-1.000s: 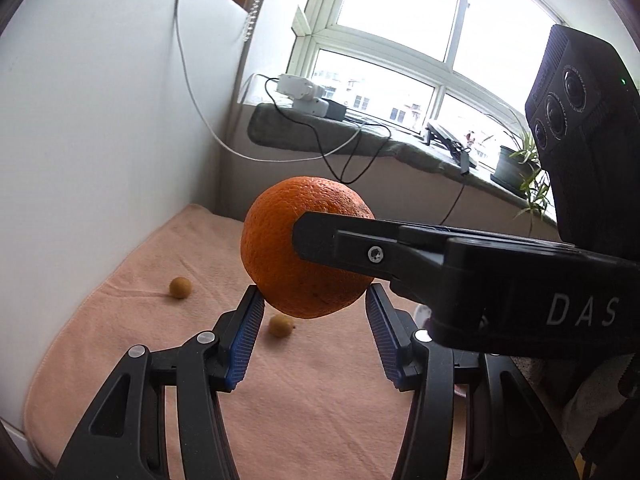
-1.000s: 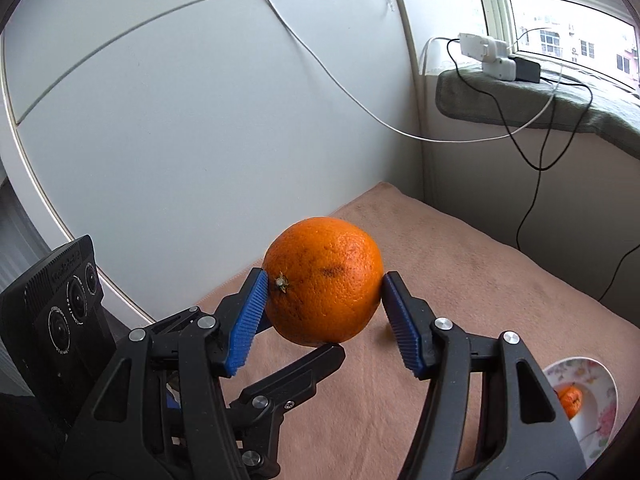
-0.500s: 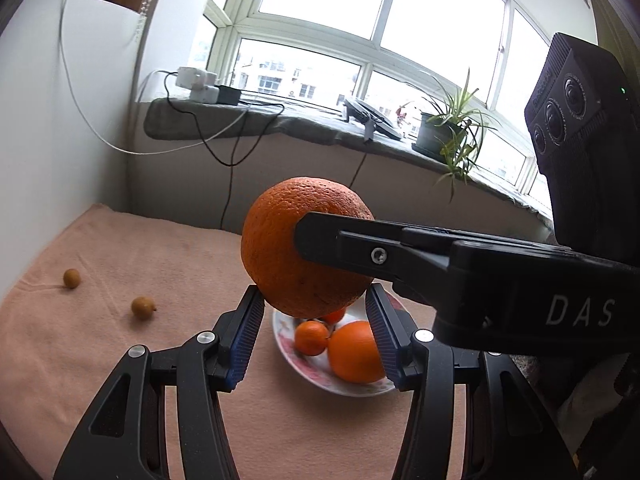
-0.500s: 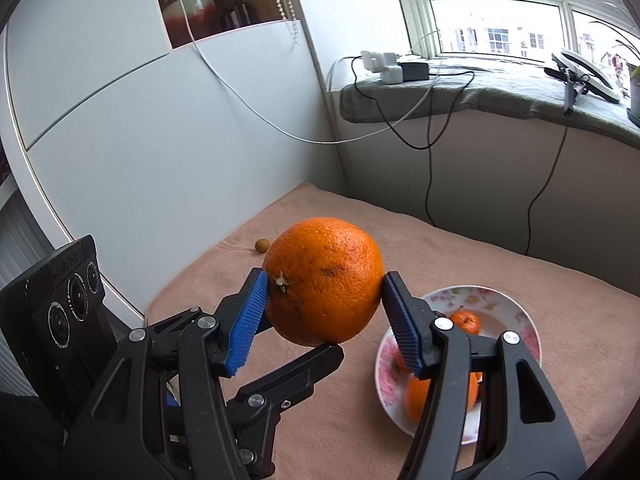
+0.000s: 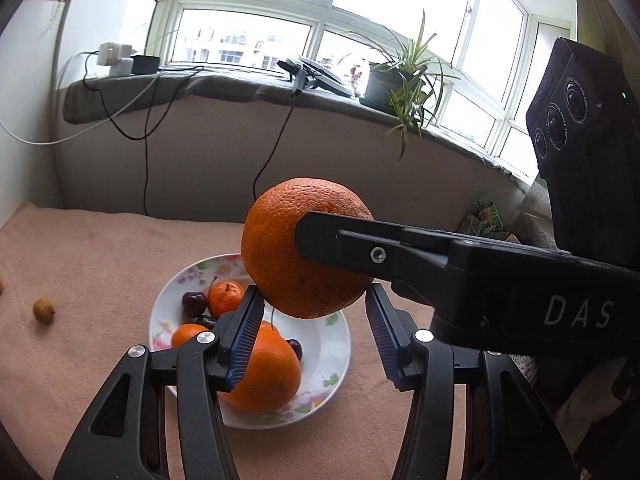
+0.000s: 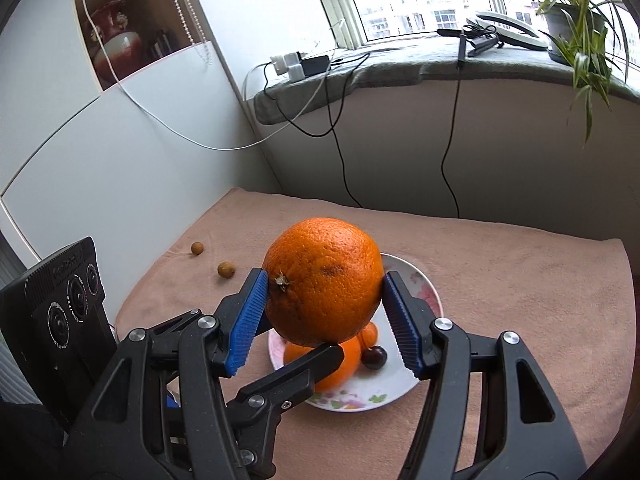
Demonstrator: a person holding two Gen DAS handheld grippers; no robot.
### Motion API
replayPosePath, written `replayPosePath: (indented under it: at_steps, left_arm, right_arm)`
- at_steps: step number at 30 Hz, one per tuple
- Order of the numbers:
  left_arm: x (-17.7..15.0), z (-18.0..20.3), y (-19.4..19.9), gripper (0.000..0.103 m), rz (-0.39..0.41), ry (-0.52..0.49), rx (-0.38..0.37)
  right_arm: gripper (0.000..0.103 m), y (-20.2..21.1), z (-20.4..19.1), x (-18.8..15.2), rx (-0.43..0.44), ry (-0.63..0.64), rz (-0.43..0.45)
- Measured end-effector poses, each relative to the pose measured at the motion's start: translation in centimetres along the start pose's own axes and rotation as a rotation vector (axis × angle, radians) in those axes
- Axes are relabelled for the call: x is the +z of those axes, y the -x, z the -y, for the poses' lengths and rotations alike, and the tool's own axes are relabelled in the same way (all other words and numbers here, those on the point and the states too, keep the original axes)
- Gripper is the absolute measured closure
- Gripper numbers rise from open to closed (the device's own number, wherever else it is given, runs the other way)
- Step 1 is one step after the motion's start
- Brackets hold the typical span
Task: Organize fruits
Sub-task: 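Lift the large orange with both grippers and carry it over the plate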
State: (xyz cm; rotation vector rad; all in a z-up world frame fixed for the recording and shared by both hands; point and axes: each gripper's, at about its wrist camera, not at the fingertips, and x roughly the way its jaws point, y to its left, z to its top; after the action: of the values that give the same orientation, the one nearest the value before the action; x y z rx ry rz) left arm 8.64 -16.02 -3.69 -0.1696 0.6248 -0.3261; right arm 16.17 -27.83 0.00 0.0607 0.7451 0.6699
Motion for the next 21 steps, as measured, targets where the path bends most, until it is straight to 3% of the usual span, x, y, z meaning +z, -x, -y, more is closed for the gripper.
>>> replayPosePath:
  at_steps: [10, 21]
  left_arm:
    - [-0.8, 1.4, -4.3, 0.051, -0.096, -0.031, -0.012]
    - [-1.3, 2.4, -5.8, 0.051, -0.129, -0.099, 0.039]
  right_arm:
    - [0.041, -1.8, 5.8, -0.9, 0.02, -0.153, -0.037]
    - [0.041, -3.5, 7.7, -1.0, 0.034, -0.215, -0.073]
